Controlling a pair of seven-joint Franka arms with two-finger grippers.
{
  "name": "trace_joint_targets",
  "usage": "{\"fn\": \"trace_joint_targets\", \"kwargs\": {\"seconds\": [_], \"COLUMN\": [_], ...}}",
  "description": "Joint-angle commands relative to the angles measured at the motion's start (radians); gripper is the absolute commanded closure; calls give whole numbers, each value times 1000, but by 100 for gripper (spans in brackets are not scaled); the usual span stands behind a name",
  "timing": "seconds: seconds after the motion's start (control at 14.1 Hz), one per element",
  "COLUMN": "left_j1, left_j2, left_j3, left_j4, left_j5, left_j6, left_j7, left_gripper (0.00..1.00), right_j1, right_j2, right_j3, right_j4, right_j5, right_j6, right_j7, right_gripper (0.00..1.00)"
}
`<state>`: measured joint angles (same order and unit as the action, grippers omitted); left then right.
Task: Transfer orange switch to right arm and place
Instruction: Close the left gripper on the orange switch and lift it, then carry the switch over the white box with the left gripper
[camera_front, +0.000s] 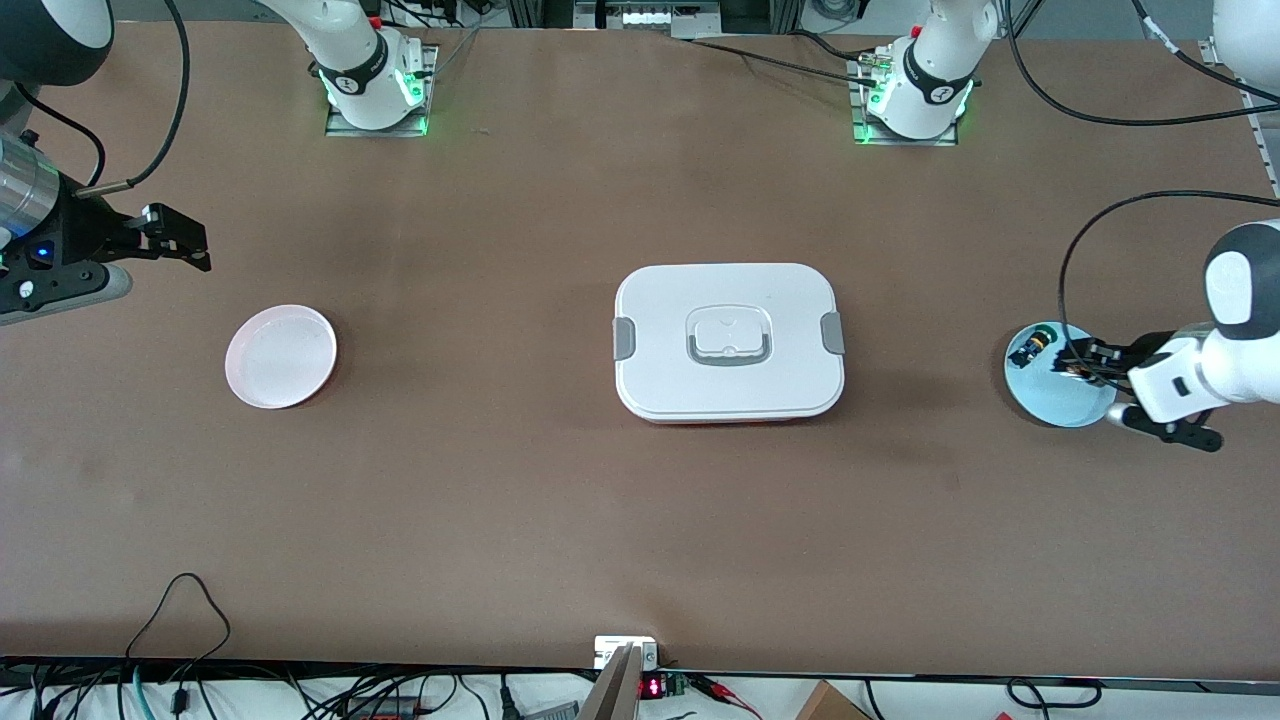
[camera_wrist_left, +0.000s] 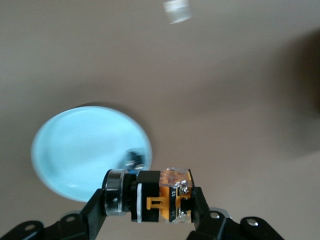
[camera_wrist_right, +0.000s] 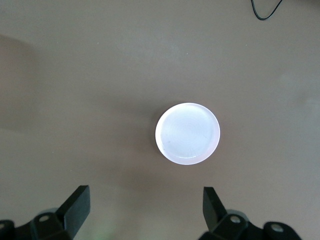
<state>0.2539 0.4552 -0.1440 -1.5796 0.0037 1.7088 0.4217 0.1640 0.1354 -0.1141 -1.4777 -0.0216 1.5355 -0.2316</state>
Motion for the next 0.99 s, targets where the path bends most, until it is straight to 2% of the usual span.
{"fn": "trace_joint_targets", "kwargs": {"seconds": [0.0,0.28,0.43,0.57,0.92], "left_j1": [11,13,11,1,-117], "left_j2": [-19,-33,-18,-4,22], "left_j3": [-81,-189,-187,-189,-200], "left_j4": [38,36,26,26,13], "left_j5": [-106,-411,-633,-778,-1164], "left_j6": [-111,-146,-141,-141,-41], "left_j7": [39,106,227,323,765], "left_gripper": [82,83,83,83,84], "right_j1": [-6,-4,-3,-4,-37], "right_j2": [-3,1,30,41,41], "right_j3": [4,5,4,4,-25], "right_j4": [5,17,59,70,65], "right_j5": [11,8,9,18,150], "right_j6": [0,9,9,11,-5], "right_j7": [9,1,0,-2,-5], "right_gripper": [0,0,0,0,0]}}
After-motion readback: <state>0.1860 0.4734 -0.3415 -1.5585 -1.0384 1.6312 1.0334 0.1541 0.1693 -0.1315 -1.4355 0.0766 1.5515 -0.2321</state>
